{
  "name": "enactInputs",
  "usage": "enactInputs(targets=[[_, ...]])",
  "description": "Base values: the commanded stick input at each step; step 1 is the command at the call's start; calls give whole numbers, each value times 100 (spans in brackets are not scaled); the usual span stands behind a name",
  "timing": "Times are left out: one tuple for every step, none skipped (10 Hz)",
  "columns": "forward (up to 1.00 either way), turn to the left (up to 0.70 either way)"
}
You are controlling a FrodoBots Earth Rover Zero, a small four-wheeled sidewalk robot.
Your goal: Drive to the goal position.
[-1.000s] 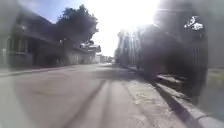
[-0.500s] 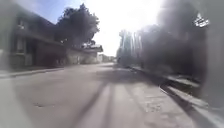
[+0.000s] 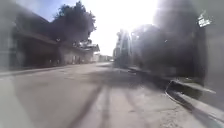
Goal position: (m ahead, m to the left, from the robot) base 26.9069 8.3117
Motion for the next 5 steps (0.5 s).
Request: enactInputs(targets=[[100, 0], [100, 0], [100, 0], [100, 0], [100, -20]])
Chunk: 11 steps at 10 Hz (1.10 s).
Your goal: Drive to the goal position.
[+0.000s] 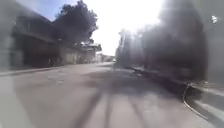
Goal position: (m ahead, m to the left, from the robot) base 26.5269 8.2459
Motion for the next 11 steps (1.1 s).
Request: enactInputs(targets=[[100, -33], [100, -32], [100, -18], [100, 0], [100, 0], [100, 0], [100, 0], [100, 0], [100, 0], [100, 0], [100, 0]])
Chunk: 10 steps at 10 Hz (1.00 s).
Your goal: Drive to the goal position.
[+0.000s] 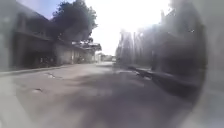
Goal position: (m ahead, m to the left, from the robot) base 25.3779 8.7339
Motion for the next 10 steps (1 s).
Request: enactInputs(targets=[[100, 0], [100, 0], [100, 0], [100, 0], [100, -3], [100, -32], [100, -33], [100, -33], [100, -32], [100, -6]])
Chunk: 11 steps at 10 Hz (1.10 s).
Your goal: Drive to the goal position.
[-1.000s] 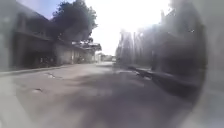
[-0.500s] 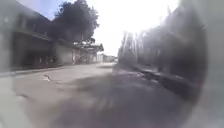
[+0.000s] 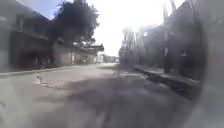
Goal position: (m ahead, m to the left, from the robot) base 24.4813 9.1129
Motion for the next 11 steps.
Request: enactInputs(targets=[[100, 0], [100, 0], [100, 0], [100, 0], [100, 0], [100, 0], [100, 0], [100, 0], [100, 0], [100, 0], [100, 0]])
